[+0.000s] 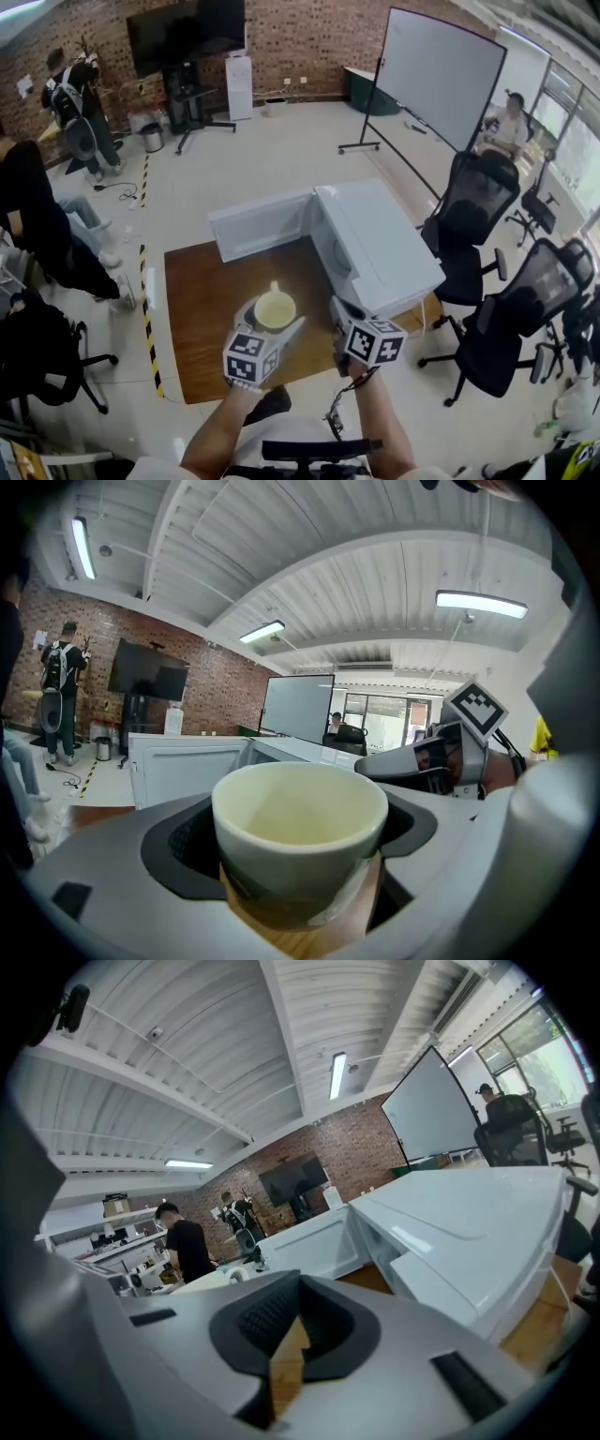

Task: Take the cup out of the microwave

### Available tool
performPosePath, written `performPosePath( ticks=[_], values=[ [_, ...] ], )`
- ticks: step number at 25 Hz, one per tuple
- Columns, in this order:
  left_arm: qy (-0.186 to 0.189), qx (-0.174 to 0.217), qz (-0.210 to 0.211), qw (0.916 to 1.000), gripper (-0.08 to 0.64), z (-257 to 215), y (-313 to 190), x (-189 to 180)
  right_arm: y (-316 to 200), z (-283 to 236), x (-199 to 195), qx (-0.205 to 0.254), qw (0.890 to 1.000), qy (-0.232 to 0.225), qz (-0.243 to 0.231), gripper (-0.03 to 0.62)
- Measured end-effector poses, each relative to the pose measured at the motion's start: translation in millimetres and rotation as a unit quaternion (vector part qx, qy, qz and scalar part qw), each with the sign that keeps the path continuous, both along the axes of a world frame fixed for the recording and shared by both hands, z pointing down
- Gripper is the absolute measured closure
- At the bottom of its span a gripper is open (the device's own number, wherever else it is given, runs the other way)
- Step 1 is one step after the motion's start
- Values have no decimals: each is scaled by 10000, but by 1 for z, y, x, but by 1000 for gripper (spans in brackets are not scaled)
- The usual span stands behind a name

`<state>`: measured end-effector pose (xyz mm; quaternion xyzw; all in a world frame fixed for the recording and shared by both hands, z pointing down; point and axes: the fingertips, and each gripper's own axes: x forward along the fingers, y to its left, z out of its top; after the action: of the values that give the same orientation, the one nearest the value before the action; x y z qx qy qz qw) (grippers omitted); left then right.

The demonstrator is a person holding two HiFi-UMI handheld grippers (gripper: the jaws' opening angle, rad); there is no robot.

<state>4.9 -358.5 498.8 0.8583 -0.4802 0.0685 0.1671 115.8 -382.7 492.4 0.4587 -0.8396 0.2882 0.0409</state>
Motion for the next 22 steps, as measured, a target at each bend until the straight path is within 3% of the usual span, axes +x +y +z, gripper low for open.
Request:
performPosePath(
  ticks=[13, 22],
  values=[
    [-4, -317, -102, 9994, 106, 1, 69, -14, 67, 23, -13, -164, 9998, -139, -11, 584],
    [79, -255, -74, 9996, 106, -6, 75, -11, 77, 7, -9, 95, 9999, 14, -38, 586]
  ],
)
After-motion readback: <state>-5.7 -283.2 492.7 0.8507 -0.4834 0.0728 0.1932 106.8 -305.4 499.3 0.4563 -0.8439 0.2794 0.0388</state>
